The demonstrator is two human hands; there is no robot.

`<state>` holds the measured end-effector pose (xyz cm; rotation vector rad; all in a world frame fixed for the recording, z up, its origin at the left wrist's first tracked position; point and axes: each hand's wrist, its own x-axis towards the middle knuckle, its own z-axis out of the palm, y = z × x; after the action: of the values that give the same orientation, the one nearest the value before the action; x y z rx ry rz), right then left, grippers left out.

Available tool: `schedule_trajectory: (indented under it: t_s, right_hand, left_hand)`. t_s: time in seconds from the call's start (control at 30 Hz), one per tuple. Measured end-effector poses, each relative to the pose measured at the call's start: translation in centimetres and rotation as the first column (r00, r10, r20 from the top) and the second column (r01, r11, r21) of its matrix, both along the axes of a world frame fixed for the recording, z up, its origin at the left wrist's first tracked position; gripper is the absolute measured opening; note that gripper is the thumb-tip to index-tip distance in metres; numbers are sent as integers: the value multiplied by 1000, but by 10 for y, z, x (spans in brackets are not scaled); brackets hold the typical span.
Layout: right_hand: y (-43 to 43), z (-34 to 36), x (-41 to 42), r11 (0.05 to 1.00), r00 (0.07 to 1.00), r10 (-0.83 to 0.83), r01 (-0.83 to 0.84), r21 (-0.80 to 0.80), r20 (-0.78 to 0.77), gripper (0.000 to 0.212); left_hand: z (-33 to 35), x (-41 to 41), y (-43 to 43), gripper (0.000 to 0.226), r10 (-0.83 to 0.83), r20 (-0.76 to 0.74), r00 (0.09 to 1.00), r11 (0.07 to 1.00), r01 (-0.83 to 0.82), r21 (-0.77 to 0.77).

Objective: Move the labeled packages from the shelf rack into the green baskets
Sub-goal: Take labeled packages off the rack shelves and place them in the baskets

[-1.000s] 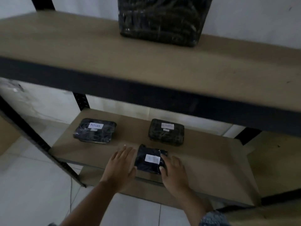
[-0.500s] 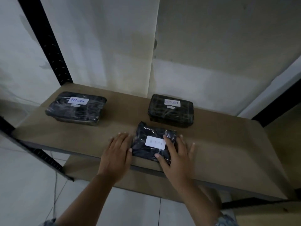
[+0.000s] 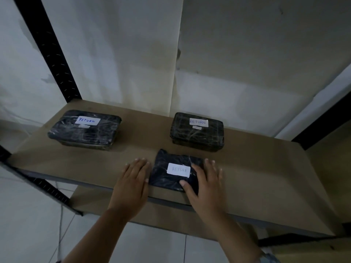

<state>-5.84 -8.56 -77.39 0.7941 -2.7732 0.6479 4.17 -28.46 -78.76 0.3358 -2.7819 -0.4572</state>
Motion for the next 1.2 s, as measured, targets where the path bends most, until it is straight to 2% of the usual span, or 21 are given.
schedule_trajectory:
  t_s: [0.1, 0.2, 0.23, 0.33, 0.43, 0.5, 0.6, 0.73, 1.0, 1.2]
  right_hand:
    - [-3, 18, -23, 988, 998, -26, 16, -151, -65, 57]
    - [-8, 39, -67, 981, 974, -126, 94, -167, -190, 49]
    - [-10, 45, -82, 979, 975, -169, 148, -142, -145, 47]
    - [-13, 43, -119, 968, 958, -244, 251, -31, 149, 49]
    - [-9, 30, -134, 974, 927, -162, 206, -98, 338, 54]
    - [-8, 24, -128, 952, 891, -96, 212, -220, 444, 56]
    - [-7, 19, -112, 889, 913, -16, 200, -412, 408, 59]
    - [-6, 15, -95, 829, 947, 38, 149, -540, 319, 61]
    - [7, 38, -75, 777, 978, -59, 172, -606, 201, 61]
    - [39, 86, -28, 762, 937, -48, 258, -594, 346, 60]
  left_hand:
    - [1, -1, 2, 47, 1, 7, 1000, 1000, -1, -17]
    - [-1, -1, 2, 47, 1, 10, 1000, 999, -1, -32]
    - [-2, -1, 2, 47, 1, 11, 1000, 999, -1, -34]
    - [-4, 0, 1, 48, -5, 11, 1000, 999, 5, -47]
    - [-3, 1, 2, 48, -1, 11, 1000, 998, 2, -55]
    - [-3, 0, 2, 48, 3, 15, 1000, 998, -2, -59]
    - [-1, 0, 2, 49, -2, 25, 1000, 998, 3, -60]
    - [1, 1, 1, 49, -8, 36, 999, 999, 10, -39]
    - [13, 1, -9, 49, -49, 35, 998, 996, 46, 75]
    - [84, 12, 13, 59, -26, 103, 994, 999, 23, 25]
